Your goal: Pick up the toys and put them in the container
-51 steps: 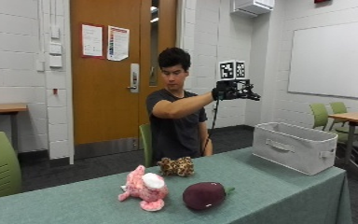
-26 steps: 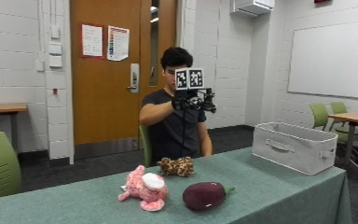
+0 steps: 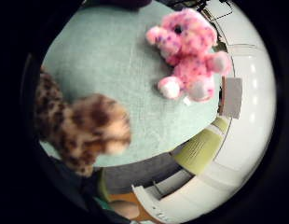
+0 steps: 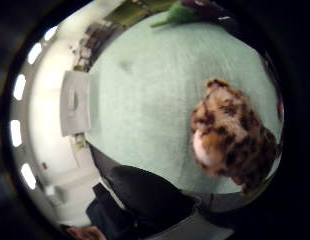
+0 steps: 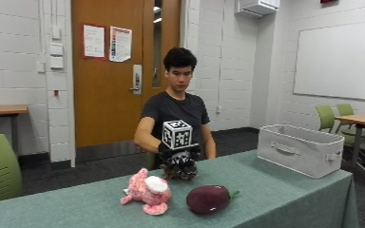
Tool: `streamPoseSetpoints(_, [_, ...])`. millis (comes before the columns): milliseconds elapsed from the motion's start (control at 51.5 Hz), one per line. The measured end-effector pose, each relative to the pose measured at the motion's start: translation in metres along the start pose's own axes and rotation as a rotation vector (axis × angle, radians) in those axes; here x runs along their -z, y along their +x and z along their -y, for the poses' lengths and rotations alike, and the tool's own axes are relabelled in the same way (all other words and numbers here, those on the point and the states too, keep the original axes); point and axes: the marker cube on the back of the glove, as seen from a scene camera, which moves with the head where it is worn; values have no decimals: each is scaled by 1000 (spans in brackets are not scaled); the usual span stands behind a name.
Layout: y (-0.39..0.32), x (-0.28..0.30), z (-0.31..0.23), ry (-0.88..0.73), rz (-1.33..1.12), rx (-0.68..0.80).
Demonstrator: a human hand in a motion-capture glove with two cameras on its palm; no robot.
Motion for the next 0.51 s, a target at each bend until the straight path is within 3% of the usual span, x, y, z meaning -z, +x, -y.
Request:
streamPoseSetpoints(214, [14,-39,-4,-99,69,-6])
streamPoseSetpoints(408, [12,-42,-14,-93,105,18])
streamPoseSetpoints(505, [6,-38,-17,-11,64,12])
